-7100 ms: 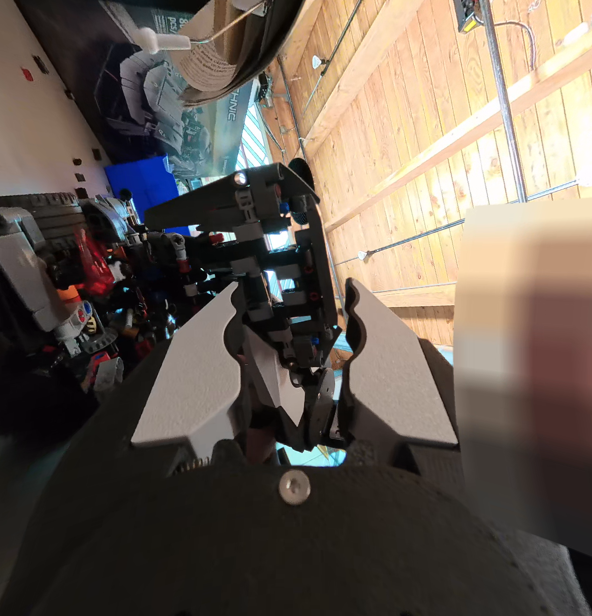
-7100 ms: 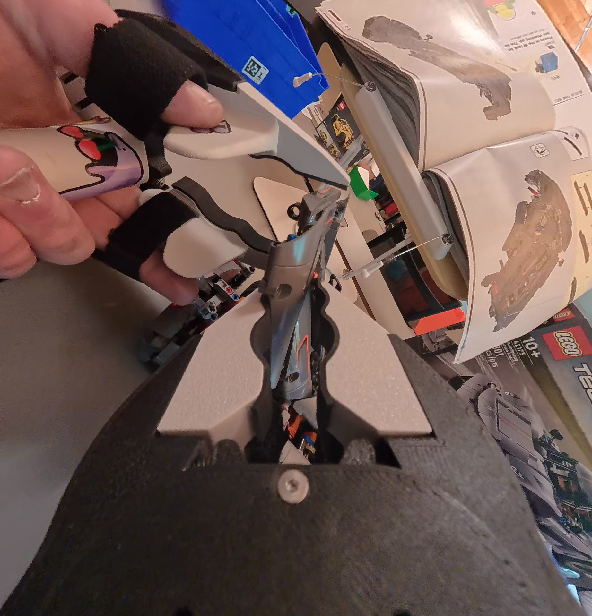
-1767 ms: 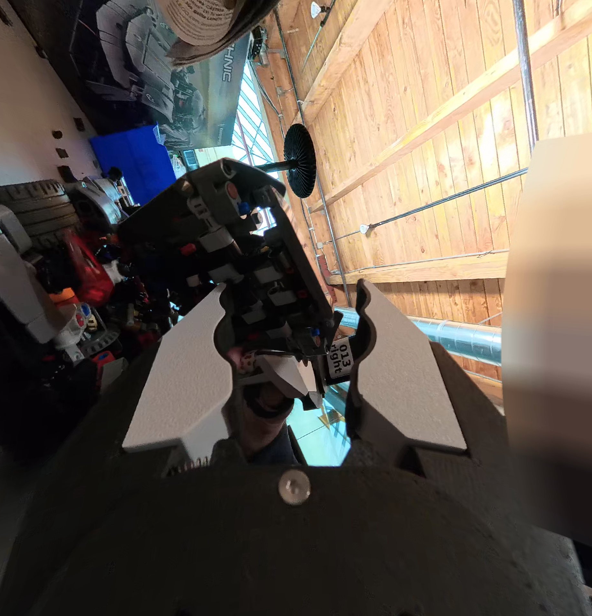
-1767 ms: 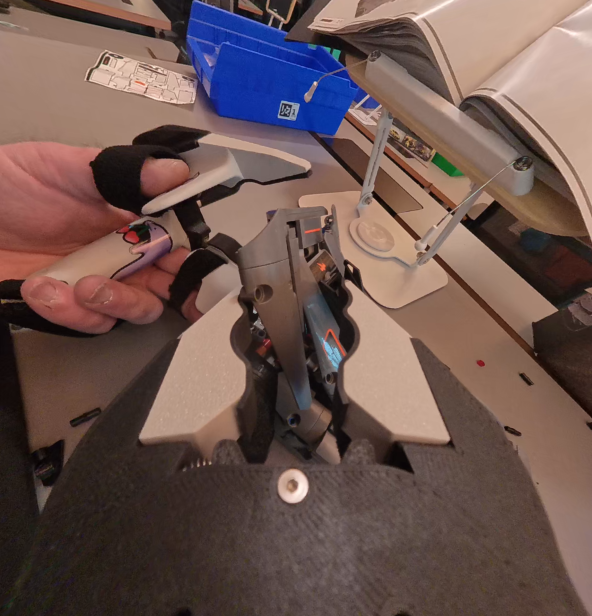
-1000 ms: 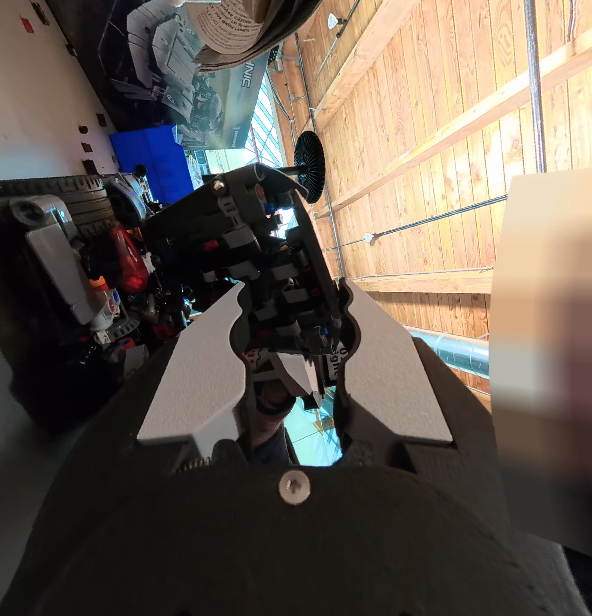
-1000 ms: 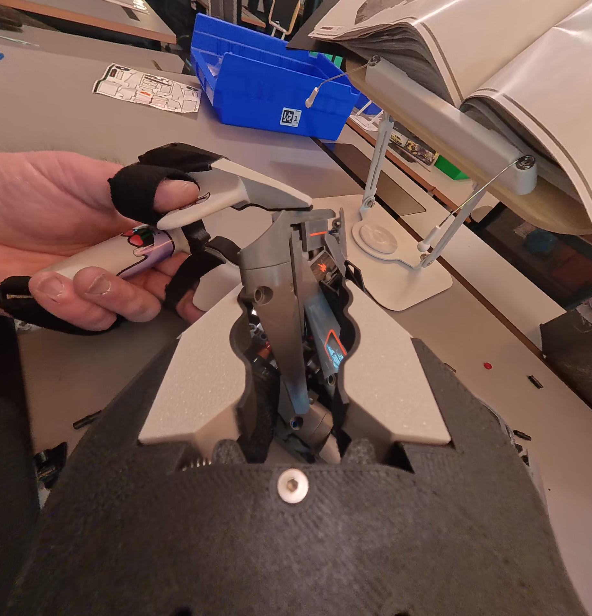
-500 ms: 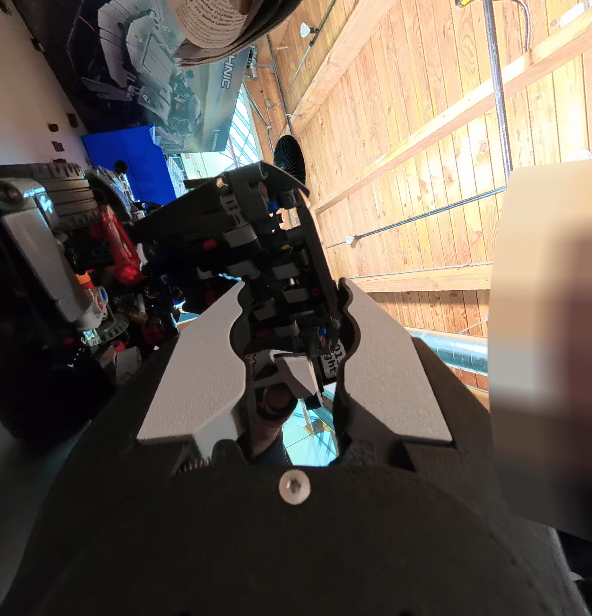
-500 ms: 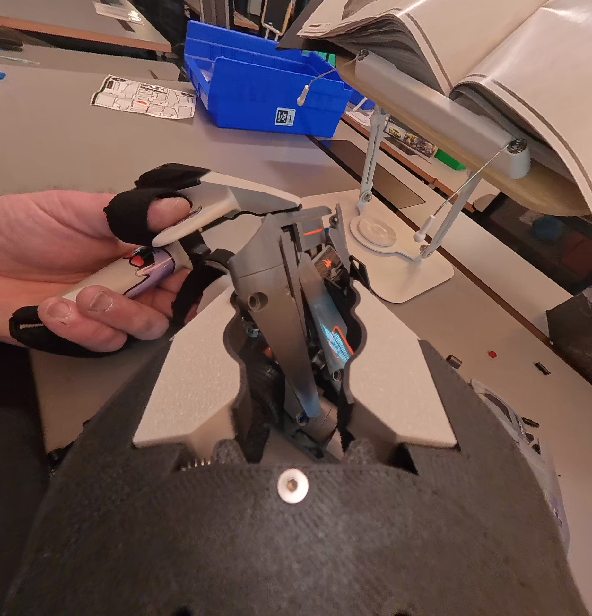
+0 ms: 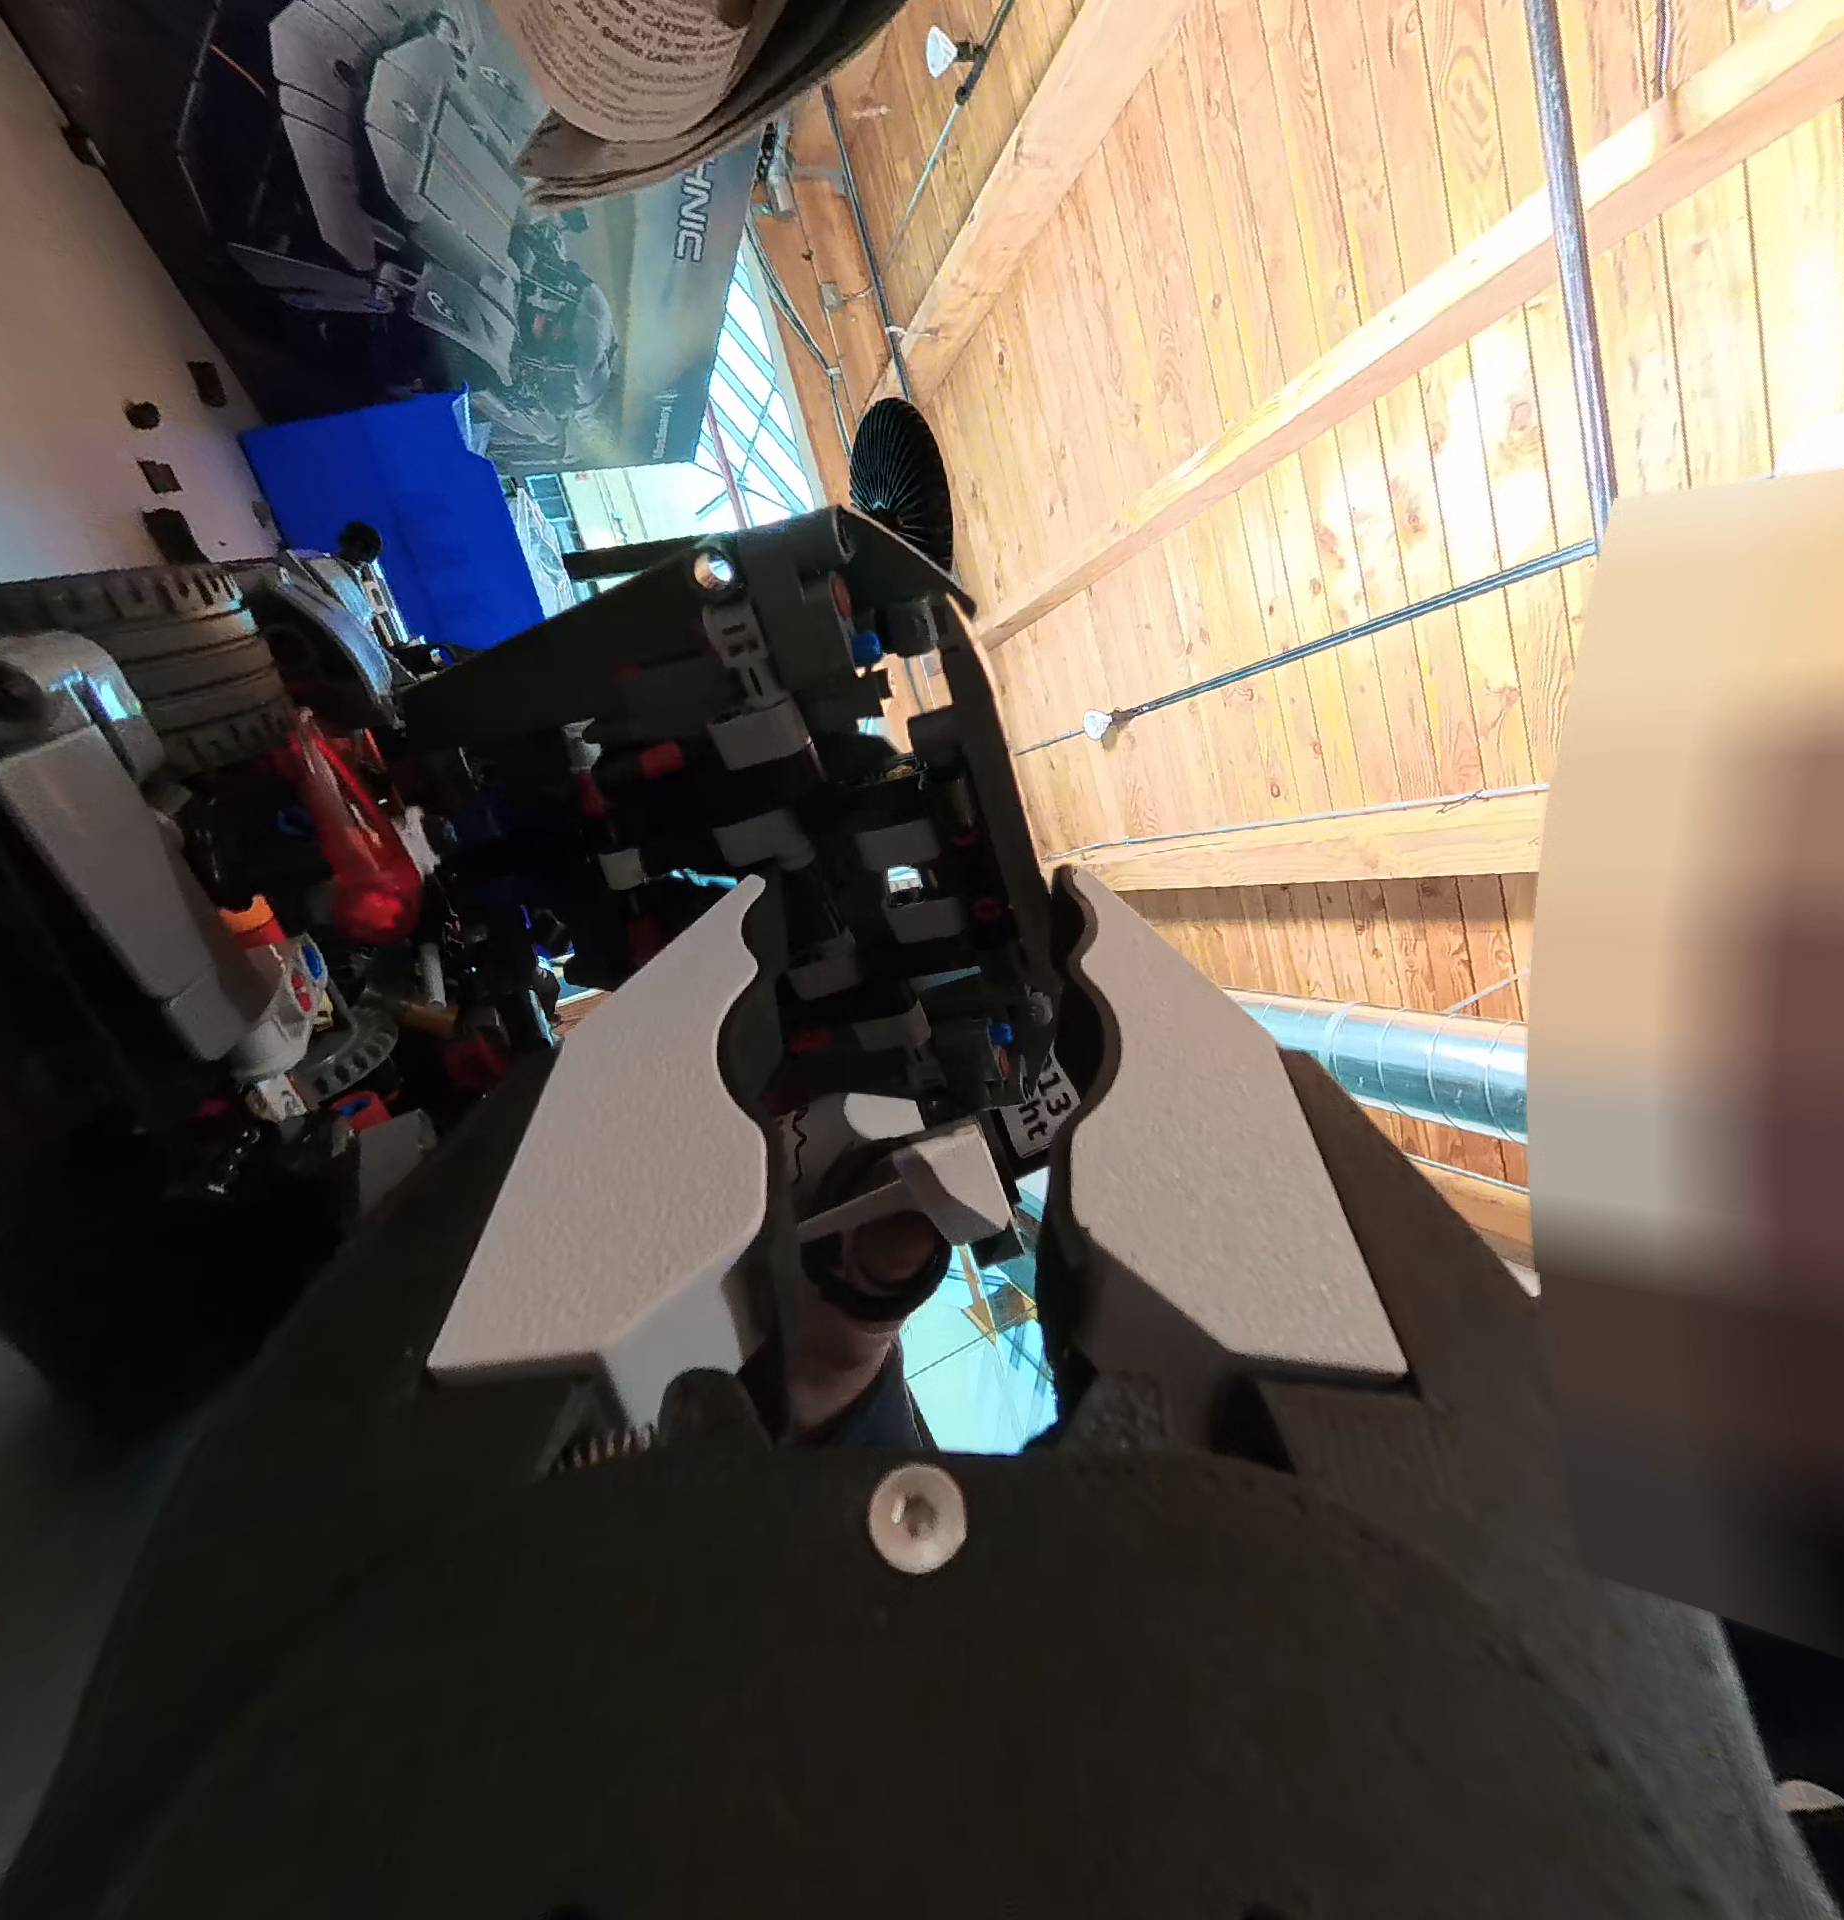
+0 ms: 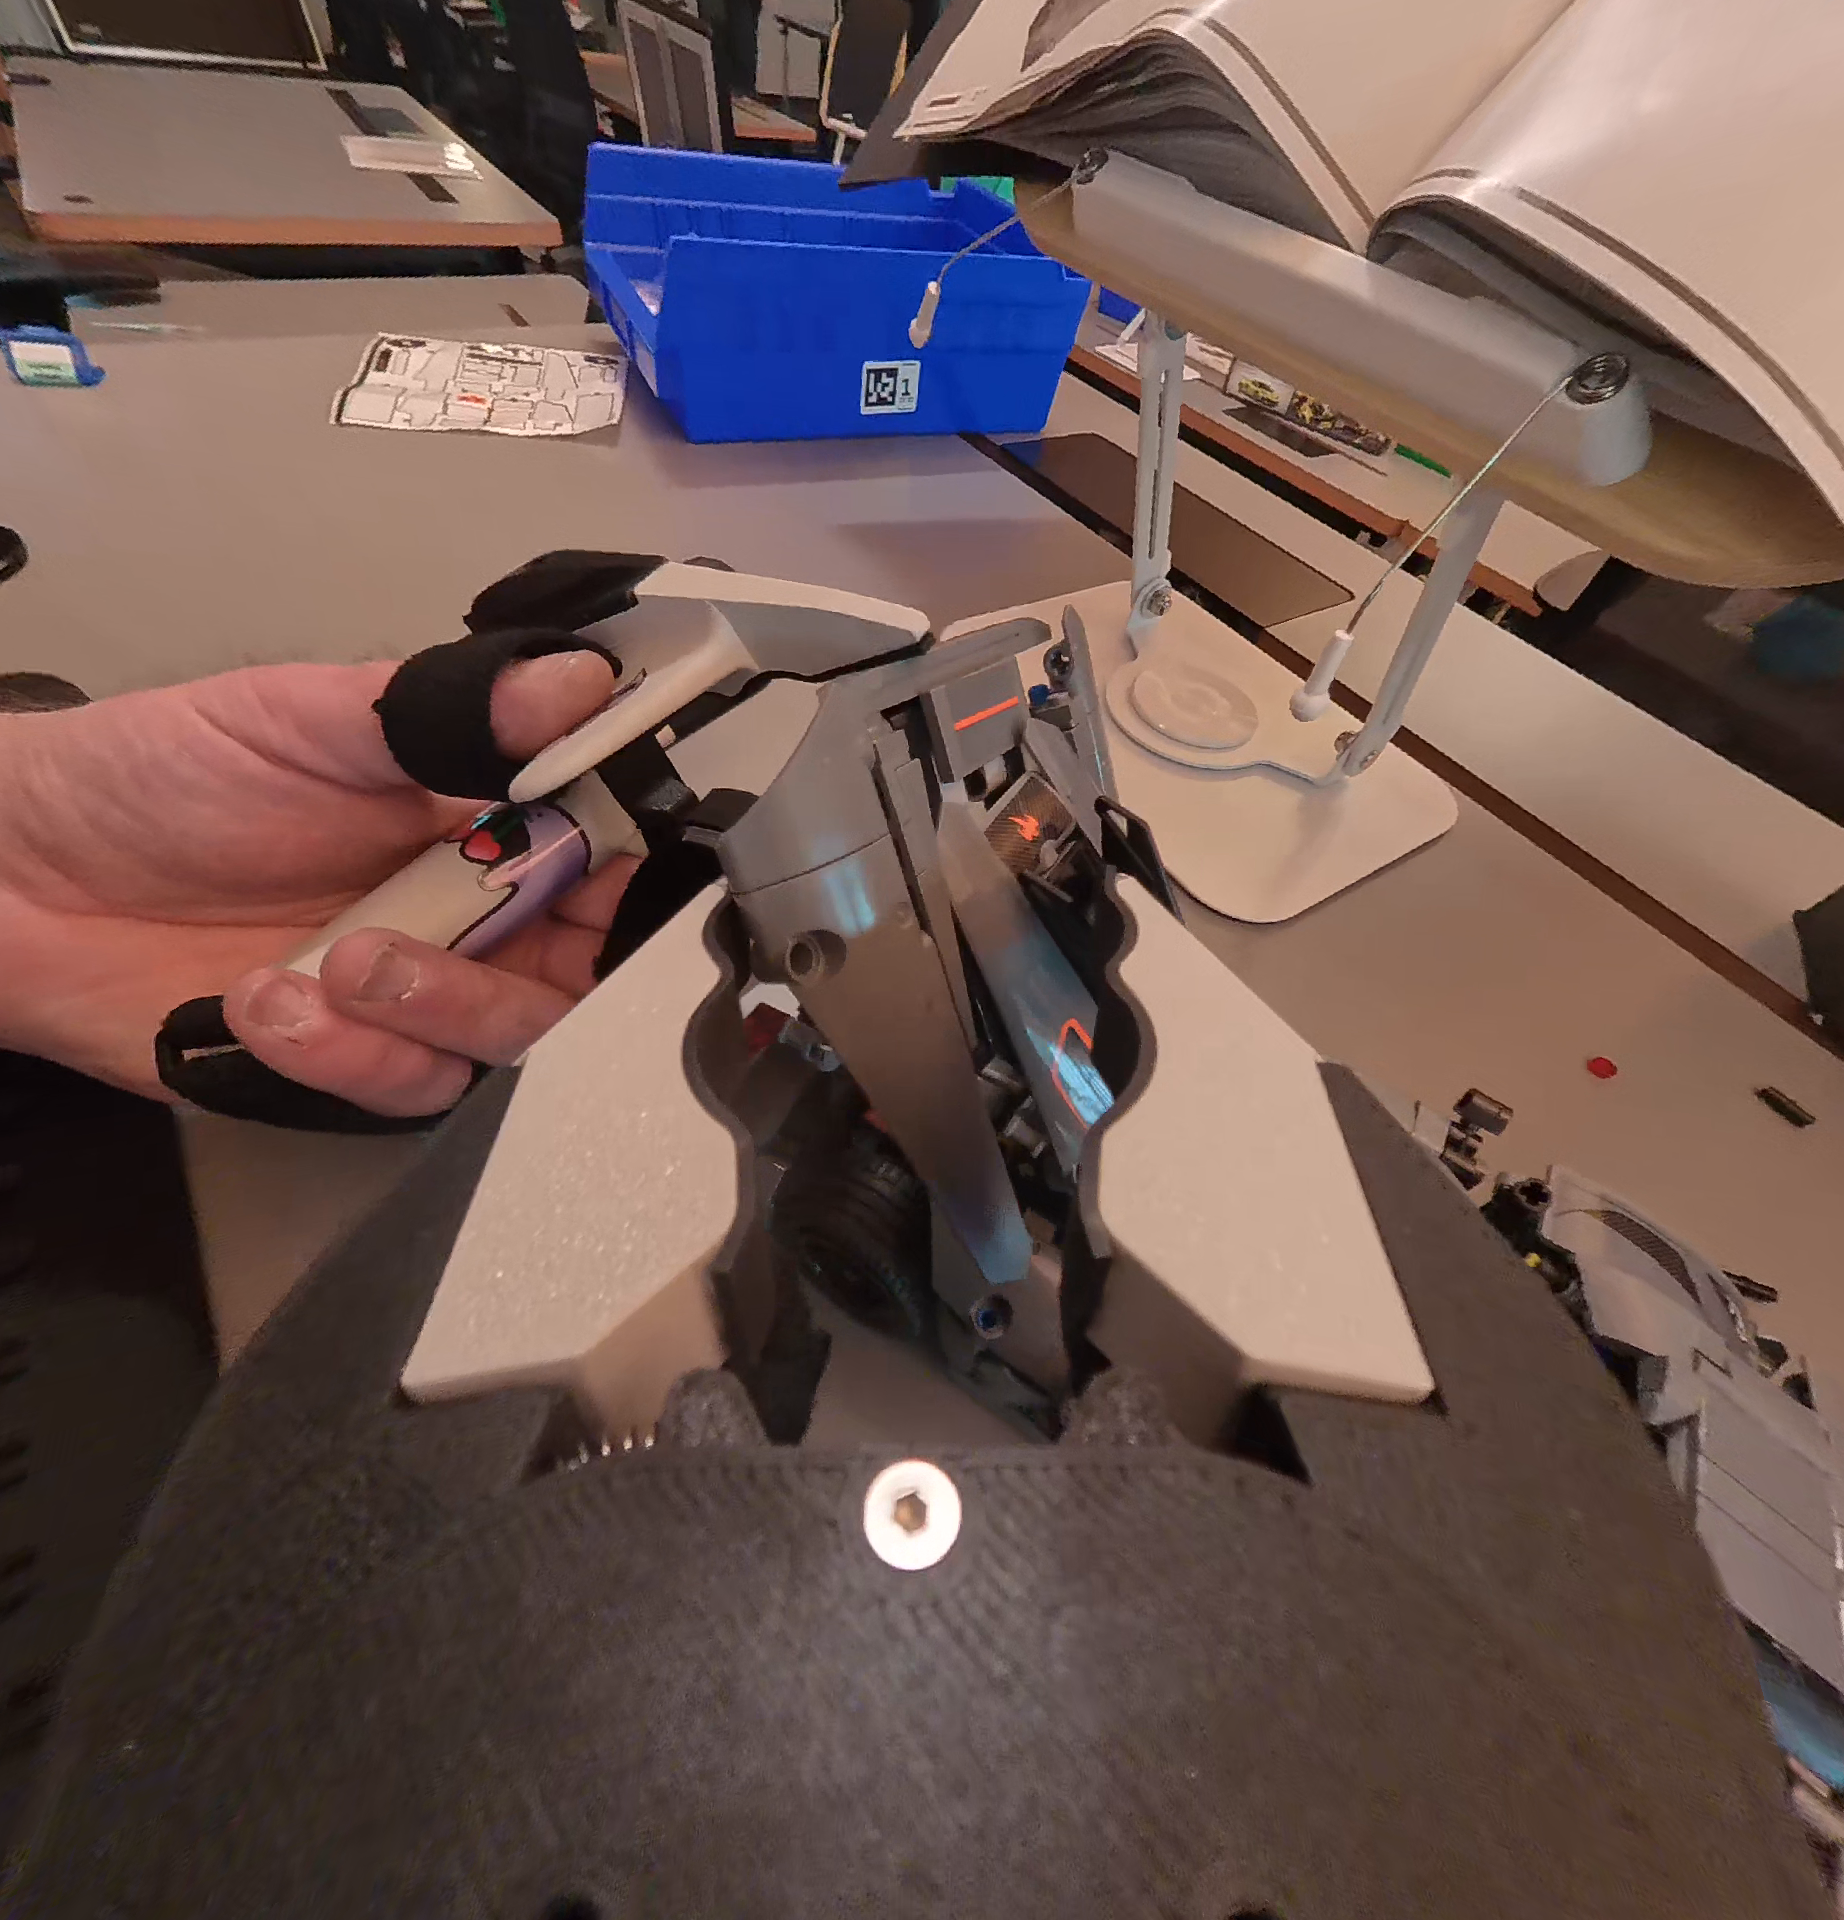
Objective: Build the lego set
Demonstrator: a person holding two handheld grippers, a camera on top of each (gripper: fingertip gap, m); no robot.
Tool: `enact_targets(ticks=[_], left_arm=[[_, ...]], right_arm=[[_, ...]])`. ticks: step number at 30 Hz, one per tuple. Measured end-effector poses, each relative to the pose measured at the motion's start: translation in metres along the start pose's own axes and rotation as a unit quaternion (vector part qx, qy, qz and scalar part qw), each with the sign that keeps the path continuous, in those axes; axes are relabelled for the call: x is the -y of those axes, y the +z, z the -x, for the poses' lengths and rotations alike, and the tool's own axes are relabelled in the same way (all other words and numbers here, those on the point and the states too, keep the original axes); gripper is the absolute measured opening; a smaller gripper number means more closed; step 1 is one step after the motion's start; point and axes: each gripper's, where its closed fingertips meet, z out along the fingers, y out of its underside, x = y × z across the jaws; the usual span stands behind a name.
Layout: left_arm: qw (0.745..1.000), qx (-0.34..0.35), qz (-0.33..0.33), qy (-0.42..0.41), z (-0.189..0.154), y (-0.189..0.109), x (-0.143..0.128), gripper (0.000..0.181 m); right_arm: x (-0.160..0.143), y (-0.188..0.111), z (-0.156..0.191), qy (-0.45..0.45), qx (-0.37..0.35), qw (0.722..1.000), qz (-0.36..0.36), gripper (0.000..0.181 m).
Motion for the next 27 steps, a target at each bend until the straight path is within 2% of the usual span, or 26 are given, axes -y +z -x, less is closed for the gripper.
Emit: enact_targets(ticks=[6,9,13,17,22,27], left_arm=[[1.0,-0.004,0.005,-0.001,0.001,0.002,-0.001,0.048],[1.0,-0.006,0.01,-0.004,0.001,0.003,-0.002,0.048],[1.0,-0.008,0.01,-0.007,0.002,0.004,-0.002,0.049],[1.0,-0.01,0.009,-0.009,0.002,0.003,-0.002,0.048],[1.0,-0.011,0.007,-0.011,0.003,0.004,-0.001,0.048],[1.0,-0.007,0.01,-0.003,0.003,0.005,-0.002,0.049]], right_arm=[[-0.007,0.0,-0.003,-0.062,-0.041,0.997,0.037,0.066],[-0.011,-0.001,-0.011,-0.116,-0.083,0.988,0.059,0.053],[-0.013,0.001,-0.018,-0.173,-0.13,0.973,0.081,0.047],[-0.012,-0.001,-0.024,-0.196,-0.168,0.963,0.081,0.034],[-0.01,0.001,-0.028,-0.204,-0.202,0.954,0.082,0.035],[-0.01,0.001,-0.028,-0.201,-0.206,0.954,0.084,0.032]])
